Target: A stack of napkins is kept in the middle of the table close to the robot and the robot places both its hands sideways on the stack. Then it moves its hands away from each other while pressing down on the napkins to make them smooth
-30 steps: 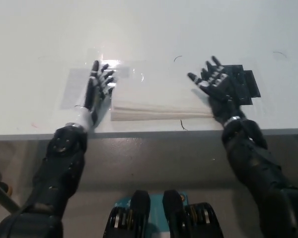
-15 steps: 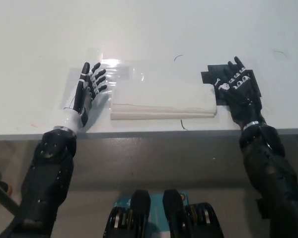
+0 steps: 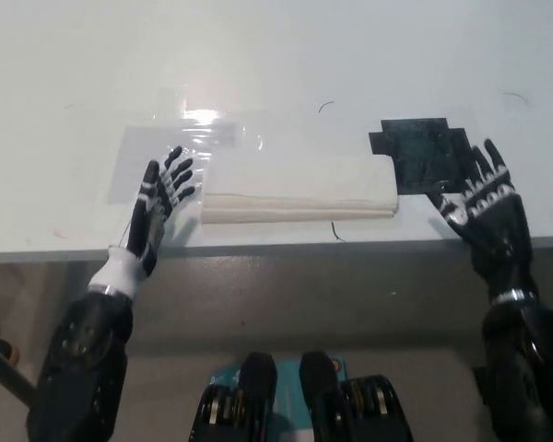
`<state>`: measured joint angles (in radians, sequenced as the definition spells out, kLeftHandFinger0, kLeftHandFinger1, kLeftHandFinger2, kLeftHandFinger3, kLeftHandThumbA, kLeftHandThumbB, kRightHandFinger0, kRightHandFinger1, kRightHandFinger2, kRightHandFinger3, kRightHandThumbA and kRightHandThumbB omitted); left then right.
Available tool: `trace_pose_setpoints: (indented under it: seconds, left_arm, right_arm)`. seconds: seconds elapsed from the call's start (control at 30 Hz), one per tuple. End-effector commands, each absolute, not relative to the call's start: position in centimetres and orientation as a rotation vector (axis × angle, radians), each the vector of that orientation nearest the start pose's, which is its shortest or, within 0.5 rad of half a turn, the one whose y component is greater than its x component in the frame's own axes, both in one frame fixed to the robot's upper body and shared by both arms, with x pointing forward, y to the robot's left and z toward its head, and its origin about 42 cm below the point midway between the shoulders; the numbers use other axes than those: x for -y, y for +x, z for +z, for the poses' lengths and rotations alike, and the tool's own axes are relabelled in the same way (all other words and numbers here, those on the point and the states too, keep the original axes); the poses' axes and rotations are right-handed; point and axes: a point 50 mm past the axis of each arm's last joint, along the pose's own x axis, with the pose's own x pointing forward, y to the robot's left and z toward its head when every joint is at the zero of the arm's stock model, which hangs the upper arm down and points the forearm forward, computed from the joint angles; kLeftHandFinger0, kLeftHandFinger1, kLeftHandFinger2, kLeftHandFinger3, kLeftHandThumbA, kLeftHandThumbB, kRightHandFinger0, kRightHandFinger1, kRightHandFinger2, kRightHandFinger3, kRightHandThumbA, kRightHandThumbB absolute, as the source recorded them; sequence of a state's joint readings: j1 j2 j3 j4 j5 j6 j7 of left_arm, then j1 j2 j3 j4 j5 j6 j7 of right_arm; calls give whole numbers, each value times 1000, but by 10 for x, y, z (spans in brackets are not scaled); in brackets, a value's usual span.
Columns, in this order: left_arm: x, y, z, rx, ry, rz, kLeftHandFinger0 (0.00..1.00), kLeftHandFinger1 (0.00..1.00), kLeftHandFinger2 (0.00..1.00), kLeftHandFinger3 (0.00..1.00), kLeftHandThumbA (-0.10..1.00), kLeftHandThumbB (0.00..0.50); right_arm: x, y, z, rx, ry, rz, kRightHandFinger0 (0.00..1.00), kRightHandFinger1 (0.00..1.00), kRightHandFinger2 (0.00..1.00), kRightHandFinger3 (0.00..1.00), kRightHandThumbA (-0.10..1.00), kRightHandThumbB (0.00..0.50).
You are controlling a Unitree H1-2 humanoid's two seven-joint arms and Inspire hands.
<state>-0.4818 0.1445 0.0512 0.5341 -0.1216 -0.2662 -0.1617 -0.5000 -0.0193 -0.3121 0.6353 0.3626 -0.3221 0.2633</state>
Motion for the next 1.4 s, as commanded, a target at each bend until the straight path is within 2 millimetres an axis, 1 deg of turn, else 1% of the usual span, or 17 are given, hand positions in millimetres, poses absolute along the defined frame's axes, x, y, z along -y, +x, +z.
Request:
trace_pose_setpoints:
  seconds: [0.0,0.17,0.3,0.33,0.37,0.47,0.53,0.6,0.67,0.8,0.83,0.87,0.9,1.0,1.07,1.17,1.37]
  left_arm:
    - [-211,293,306,937,245,-389,1000,1000,1000,1000,1000,378]
    - [-218,225,287,905,208,-372,1000,1000,1000,1000,1000,453]
    - [-226,177,259,846,197,-369,1000,1000,1000,1000,1000,462]
    - [-228,163,254,846,179,-404,1000,1000,1000,1000,1000,464]
    - [-229,158,252,841,170,-430,1000,1000,1000,1000,1000,467]
    - [-234,140,236,777,147,-465,1000,1000,1000,1000,1000,500]
    - [-229,127,212,638,80,-454,1000,1000,1000,1000,1000,457]
    - [-225,125,193,544,65,-416,1000,1000,1000,1000,1000,386]
    - [-226,136,173,487,68,-400,1000,1000,1000,1000,1000,340]
    - [-237,156,126,373,86,-325,1000,1000,1000,1000,1000,333]
    - [-237,156,125,370,87,-321,1000,1000,1000,1000,1000,206]
    - [-244,160,104,294,70,-273,1000,1000,1000,1000,1000,313]
    - [-249,162,89,244,80,-233,1000,1000,1000,1000,1000,337]
    - [-254,166,75,190,82,-208,1000,1000,1000,1000,1000,326]
    - [-257,170,67,172,94,-193,1000,1000,1000,1000,1000,327]
    - [-259,175,64,136,85,-178,1000,1000,1000,1000,1000,361]
    - [-258,178,61,157,117,-174,1000,1000,1000,1000,1000,328]
  right_arm:
    - [212,253,322,1022,36,218,1000,1000,1000,1000,1000,426]
    - [201,206,273,1009,38,271,1000,1000,1000,1000,1000,331]
    - [192,168,251,920,40,320,1000,1000,1000,1000,1000,343]
    - [190,151,247,832,58,317,1000,1000,1000,1000,1000,402]
    - [188,144,246,800,70,319,1000,1000,1000,1000,1000,406]
    - [186,136,233,780,76,310,1000,1000,1000,1000,1000,435]
    - [184,137,210,715,66,270,1000,1000,1000,1000,1000,431]
    - [182,142,191,644,47,247,1000,1000,1000,1000,1000,347]
    - [183,148,173,579,46,237,1000,1000,1000,1000,1000,326]
    - [187,159,132,439,88,234,1000,1000,1000,1000,1000,330]
    - [187,159,131,435,88,235,1000,1000,1000,1000,1000,228]
    - [189,166,111,368,95,214,1000,1000,1000,1000,1000,332]
    - [191,172,95,314,93,190,1000,1000,1000,1000,1000,361]
    - [196,182,74,247,76,167,1000,1000,1000,1000,1000,309]
    - [198,188,61,204,82,146,1000,1000,1000,1000,1000,316]
    - [199,190,57,188,68,130,1000,1000,1000,1000,1000,309]
    - [201,194,57,191,68,118,1000,1000,1000,1000,1000,327]
